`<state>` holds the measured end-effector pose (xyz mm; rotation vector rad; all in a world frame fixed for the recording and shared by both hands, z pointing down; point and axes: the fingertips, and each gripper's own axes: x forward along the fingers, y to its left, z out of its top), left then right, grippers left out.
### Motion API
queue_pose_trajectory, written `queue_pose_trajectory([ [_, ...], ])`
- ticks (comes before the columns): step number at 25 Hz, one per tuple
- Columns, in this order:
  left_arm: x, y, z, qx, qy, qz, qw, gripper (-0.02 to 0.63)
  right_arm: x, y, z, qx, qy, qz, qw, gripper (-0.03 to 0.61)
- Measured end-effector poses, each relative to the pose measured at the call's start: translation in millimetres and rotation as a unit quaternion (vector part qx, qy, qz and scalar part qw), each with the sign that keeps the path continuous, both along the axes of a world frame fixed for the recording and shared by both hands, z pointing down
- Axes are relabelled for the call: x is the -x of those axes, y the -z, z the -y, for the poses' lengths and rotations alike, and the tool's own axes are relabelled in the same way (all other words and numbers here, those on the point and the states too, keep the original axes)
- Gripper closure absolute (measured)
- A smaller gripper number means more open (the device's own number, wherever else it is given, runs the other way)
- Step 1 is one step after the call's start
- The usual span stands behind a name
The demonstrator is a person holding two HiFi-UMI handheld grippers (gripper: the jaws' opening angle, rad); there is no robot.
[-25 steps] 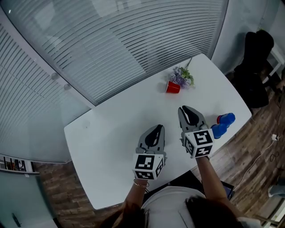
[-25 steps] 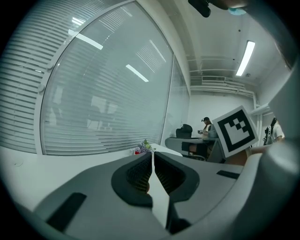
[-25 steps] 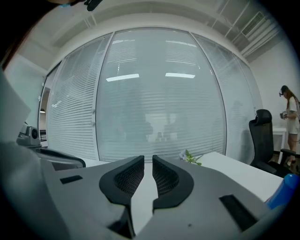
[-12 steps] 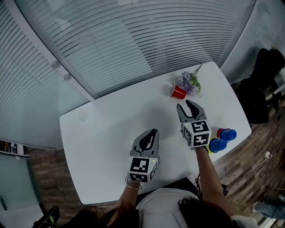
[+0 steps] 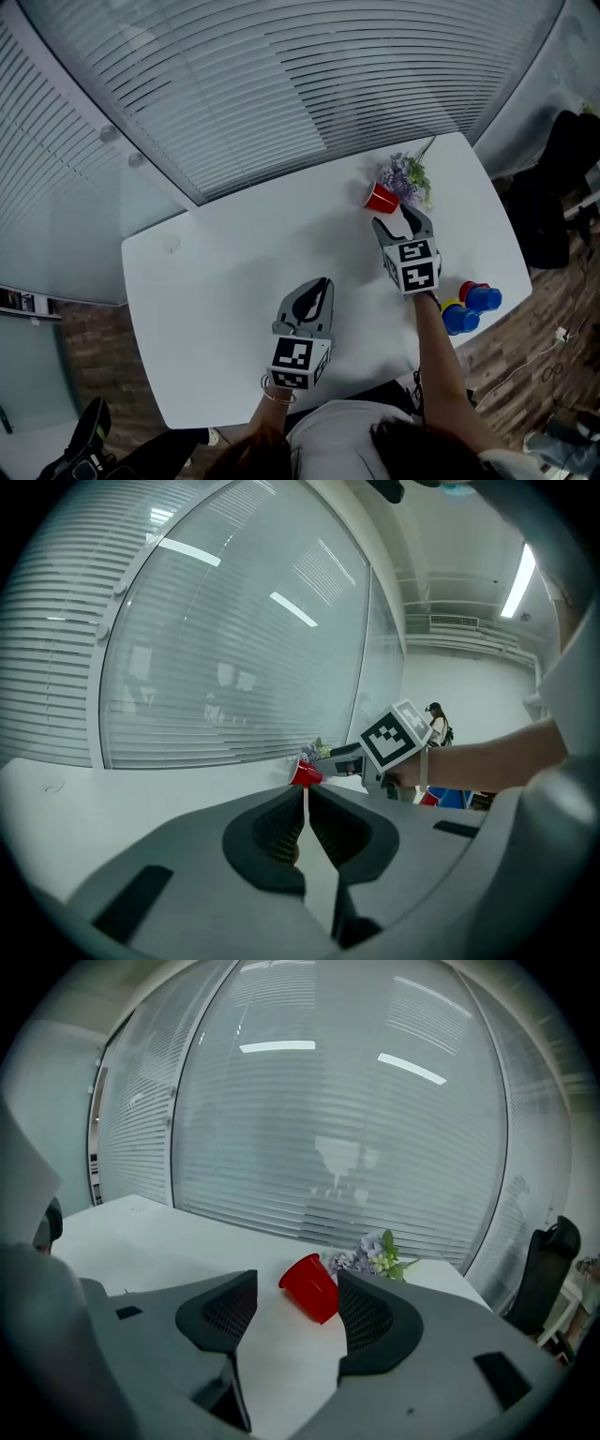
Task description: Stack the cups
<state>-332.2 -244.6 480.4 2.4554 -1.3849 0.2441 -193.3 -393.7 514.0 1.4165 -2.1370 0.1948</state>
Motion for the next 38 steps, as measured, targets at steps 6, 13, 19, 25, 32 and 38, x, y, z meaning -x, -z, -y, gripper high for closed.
queue_pose_trajectory([
  [6, 2.0, -10.6, 6.8, 0.013, 0.005, -0.003, 0.9999, 0.581, -10.1, -21.2, 19.1, 0.03, 0.001, -0.022, 0.999, 0.288],
  [13, -3.1, -23.5, 12.4, 0.024, 0.002, 0.002, 0.9997, 0.581, -13.9, -46.7, 31.9, 0.068, 0.03, -0.055, 0.996, 0.273],
  [19, -9.5, -33.8, 9.9, 0.034, -0.009, 0.009, 0.9993, 0.581, -16.4, -61.6, 37.2, 0.079, 0.037, -0.074, 0.993, 0.264],
  [25, -9.6, -39.4, 11.3, 0.042, -0.01, 0.012, 0.999, 0.581, -21.3, -66.9, 50.4, 0.072, 0.049, -0.095, 0.992, 0.264],
  [32, -11.8, -41.2, 11.5, 0.05, -0.008, 0.01, 0.9987, 0.581, -19.9, -78.3, 52.2, 0.095, 0.06, -0.075, 0.991, 0.255],
  [38, -12.0, -39.8, 9.9, 0.05, -0.005, 0.011, 0.9987, 0.581, -14.1, -81.7, 48.9, 0.093, 0.064, -0.081, 0.99, 0.256],
])
